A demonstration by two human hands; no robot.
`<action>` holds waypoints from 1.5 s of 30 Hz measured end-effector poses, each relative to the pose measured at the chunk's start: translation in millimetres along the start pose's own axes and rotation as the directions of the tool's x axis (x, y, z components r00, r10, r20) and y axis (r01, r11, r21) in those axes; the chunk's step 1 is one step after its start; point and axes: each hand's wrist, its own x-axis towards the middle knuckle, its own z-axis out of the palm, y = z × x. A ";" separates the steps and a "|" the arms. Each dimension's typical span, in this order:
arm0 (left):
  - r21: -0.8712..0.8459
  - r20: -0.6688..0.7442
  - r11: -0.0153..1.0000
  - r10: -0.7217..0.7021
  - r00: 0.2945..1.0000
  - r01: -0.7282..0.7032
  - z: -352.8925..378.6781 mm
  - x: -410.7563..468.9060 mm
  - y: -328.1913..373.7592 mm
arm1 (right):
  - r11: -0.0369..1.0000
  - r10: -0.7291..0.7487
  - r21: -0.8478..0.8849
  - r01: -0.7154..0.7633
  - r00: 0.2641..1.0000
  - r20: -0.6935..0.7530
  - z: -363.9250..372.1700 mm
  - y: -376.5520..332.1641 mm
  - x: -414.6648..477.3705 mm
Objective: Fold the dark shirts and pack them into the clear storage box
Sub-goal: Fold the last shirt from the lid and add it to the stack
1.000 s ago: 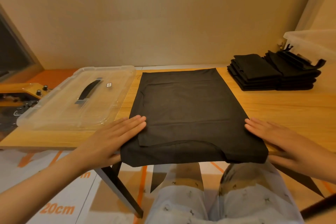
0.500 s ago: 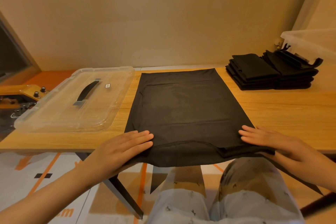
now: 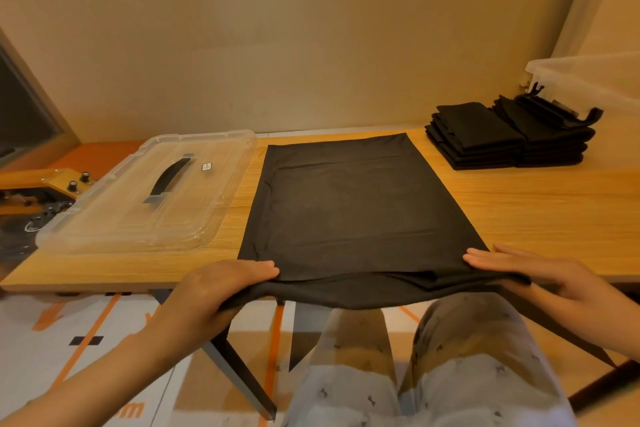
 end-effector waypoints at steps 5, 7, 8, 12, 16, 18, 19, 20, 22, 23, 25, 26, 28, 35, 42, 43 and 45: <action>-0.306 -0.081 0.903 -0.342 0.936 0.303 -16.1 20.1 0.1 | 0.943 0.153 0.311 -0.118 0.984 -0.089 -18.8 -34.5 24.2; -0.375 -0.065 0.853 -0.414 0.908 0.363 -25.0 33.6 -3.6 | 0.905 0.206 0.398 -0.151 0.973 -0.101 -27.6 -45.9 42.1; -0.413 -0.046 0.826 -0.440 0.897 0.383 -28.6 40.3 -7.1 | 0.878 0.211 0.457 -0.143 0.972 -0.101 -32.2 -47.8 49.9; -0.543 0.053 0.672 -0.571 0.819 0.504 -37.6 69.7 -25.1 | 0.786 0.252 0.593 -0.177 0.967 -0.046 -45.2 -41.6 81.0; -0.621 0.163 0.541 -0.618 0.769 0.566 -50.1 112.3 -55.2 | 0.692 0.326 0.691 -0.209 0.945 -0.041 -62.9 -33.1 131.8; -0.625 0.222 0.514 -0.605 0.765 0.588 -55.7 141.2 -72.4 | 0.668 0.407 0.700 -0.252 0.912 -0.060 -69.1 -23.7 166.3; -0.627 0.241 0.502 -0.602 0.761 0.595 -56.7 157.3 -82.6 | 0.658 0.453 0.696 -0.287 0.889 -0.062 -71.2 -16.5 185.3; -0.623 0.261 0.486 -0.609 0.749 0.613 -56.1 173.6 -95.8 | 0.649 0.498 0.688 -0.323 0.865 -0.063 -71.9 -8.0 205.4; -0.569 0.290 0.471 -0.653 0.700 0.675 -49.5 204.5 -125.0 | 0.670 0.574 0.621 -0.408 0.815 -0.084 -68.4 10.0 245.9; -0.532 0.304 0.457 -0.683 0.664 0.713 -42.7 217.3 -139.3 | 0.698 0.606 0.545 -0.464 0.789 -0.105 -62.9 21.2 265.1; -0.393 0.327 0.454 -0.744 0.583 0.800 -22.0 235.4 -162.0 | 0.759 0.638 0.291 -0.583 0.754 -0.155 -46.9 43.3 294.0; -0.287 0.319 0.471 -0.774 0.547 0.834 -10.9 241.1 -168.3 | 0.765 0.644 0.154 -0.625 0.745 -0.175 -37.8 52.4 303.3; -0.134 0.234 0.501 -0.822 0.518 0.855 8.9 247.1 -178.0 | 0.755 0.640 0.001 -0.656 0.736 -0.219 -22.4 67.0 313.6; -0.058 0.054 0.520 -0.851 0.523 0.852 24.3 247.0 -187.9 | 0.775 0.568 -0.088 -0.625 0.752 -0.334 -13.8 77.1 318.9; 0.126 -0.126 0.541 -0.823 0.554 0.831 33.6 242.9 -179.8 | 0.793 0.475 -0.189 -0.580 0.781 -0.406 -8.3 71.5 313.9; 0.239 -0.147 0.531 -0.808 0.571 0.813 35.0 243.2 -170.8 | 0.766 0.445 -0.292 -0.572 0.801 -0.400 -6.0 70.0 311.4; 0.413 -0.192 0.533 -0.741 0.643 0.738 41.3 247.7 -149.4 | 0.774 0.323 -0.393 -0.497 0.843 -0.431 -4.6 59.6 308.5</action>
